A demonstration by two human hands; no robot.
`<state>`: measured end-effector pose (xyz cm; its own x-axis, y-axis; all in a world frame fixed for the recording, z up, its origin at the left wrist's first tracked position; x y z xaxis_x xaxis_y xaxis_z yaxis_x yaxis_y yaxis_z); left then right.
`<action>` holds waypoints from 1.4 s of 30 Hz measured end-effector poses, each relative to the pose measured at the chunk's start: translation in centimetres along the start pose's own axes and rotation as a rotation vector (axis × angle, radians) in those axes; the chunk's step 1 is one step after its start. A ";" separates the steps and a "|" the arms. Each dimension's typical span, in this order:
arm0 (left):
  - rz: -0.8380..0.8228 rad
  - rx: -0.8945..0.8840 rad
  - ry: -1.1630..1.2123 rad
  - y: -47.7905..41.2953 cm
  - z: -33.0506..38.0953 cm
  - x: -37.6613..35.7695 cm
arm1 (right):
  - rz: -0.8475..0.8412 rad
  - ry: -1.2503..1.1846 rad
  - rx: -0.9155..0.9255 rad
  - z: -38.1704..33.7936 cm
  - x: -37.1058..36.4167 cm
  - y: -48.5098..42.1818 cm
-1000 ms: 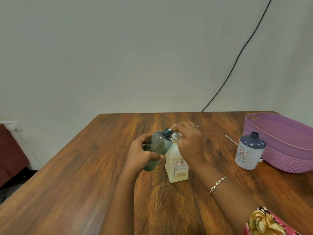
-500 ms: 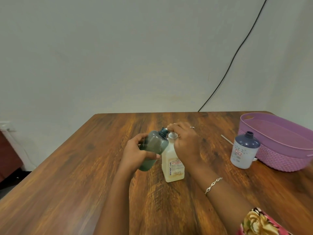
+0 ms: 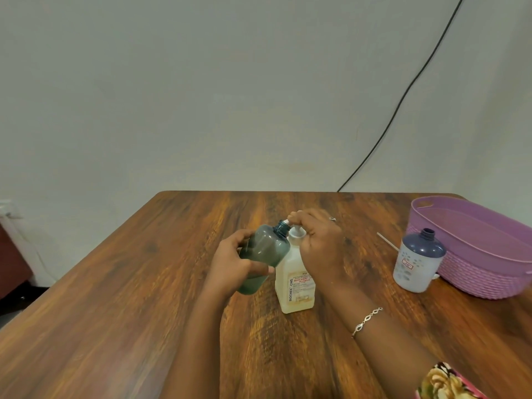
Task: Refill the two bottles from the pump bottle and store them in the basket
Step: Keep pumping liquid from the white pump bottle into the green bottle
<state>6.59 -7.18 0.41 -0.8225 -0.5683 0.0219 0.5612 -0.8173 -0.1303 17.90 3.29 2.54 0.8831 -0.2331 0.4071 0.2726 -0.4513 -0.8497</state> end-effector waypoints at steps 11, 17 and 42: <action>-0.041 0.047 -0.024 -0.8 -0.7 0.5 | 0.019 0.043 -0.017 0.3 -0.5 0.4; -0.018 0.064 0.013 -0.4 0.1 0.3 | -0.012 0.029 -0.060 0.1 -0.5 -0.9; 0.025 0.073 -0.060 -0.4 0.7 -0.3 | -0.040 0.017 0.041 1.1 -0.6 0.4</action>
<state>6.70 -6.73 1.18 -0.8026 -0.5912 0.0794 0.5883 -0.8065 -0.0592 17.89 4.13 1.56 0.8648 -0.2301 0.4462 0.3233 -0.4246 -0.8457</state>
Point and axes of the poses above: each hand's wrist, its own y-axis away from the middle knuckle, its own x-axis out of the back of the hand, z = x × y, the point moved 3 cm from there along -y, towards the middle knuckle, and after that the axes turned 13 degrees about y, right-handed, at the moved point
